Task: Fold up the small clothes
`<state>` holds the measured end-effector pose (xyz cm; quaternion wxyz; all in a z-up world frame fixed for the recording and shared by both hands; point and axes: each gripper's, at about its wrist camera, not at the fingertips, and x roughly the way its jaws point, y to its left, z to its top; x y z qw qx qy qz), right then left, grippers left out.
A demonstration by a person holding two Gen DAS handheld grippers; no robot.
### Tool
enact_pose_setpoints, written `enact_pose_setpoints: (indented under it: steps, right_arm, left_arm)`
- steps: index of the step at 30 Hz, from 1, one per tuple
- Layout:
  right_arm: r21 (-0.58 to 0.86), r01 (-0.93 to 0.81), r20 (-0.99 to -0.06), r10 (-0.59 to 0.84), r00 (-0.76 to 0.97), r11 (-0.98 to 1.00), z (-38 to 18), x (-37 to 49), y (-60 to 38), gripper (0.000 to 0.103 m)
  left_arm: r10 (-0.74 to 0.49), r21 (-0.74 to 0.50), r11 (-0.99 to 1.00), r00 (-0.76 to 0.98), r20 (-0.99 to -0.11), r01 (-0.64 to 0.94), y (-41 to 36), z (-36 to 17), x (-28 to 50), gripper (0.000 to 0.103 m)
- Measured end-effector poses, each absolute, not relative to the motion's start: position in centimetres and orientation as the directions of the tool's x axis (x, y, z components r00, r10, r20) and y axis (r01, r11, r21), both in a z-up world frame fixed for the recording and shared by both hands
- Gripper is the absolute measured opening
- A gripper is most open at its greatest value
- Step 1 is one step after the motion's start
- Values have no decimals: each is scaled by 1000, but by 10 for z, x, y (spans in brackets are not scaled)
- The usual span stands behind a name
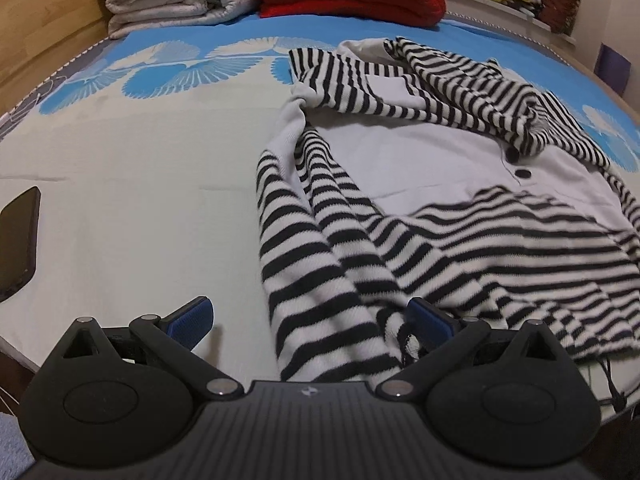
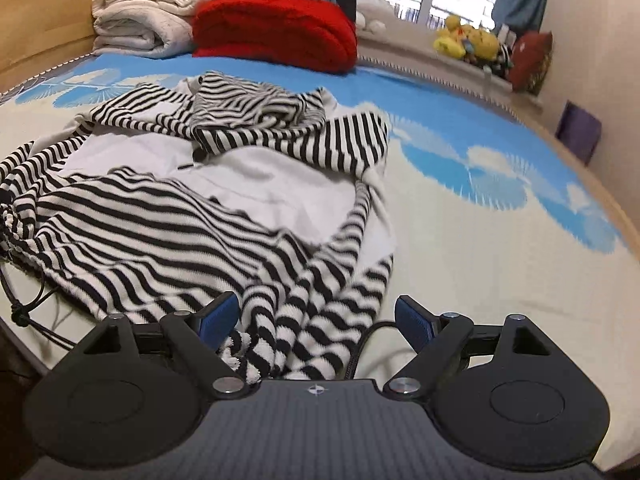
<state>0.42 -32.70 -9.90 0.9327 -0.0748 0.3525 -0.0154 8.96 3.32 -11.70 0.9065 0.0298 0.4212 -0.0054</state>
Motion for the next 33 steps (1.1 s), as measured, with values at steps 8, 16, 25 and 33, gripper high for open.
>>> enact_pose_setpoints:
  steps: [8, 16, 25, 33]
  right_arm:
    - [-75, -25, -669, -31, 743, 997, -100, -15, -334, 86]
    - [-4, 39, -609, -33, 792, 999, -74, -77, -320, 87]
    - [-61, 13, -587, -46, 808, 998, -53, -97, -296, 90]
    - [-9, 86, -642, -71, 764, 996, -75, -46, -324, 90]
  left_arm:
    - [-24, 20, 998, 639, -769, 61, 39, -115, 74, 103]
    - [-116, -25, 989, 666, -736, 145, 33, -89, 26, 103]
    - [-113, -33, 991, 677, -727, 130, 31, -75, 1, 103]
    - [-79, -11, 994, 672, -737, 105, 36, -92, 40, 103]
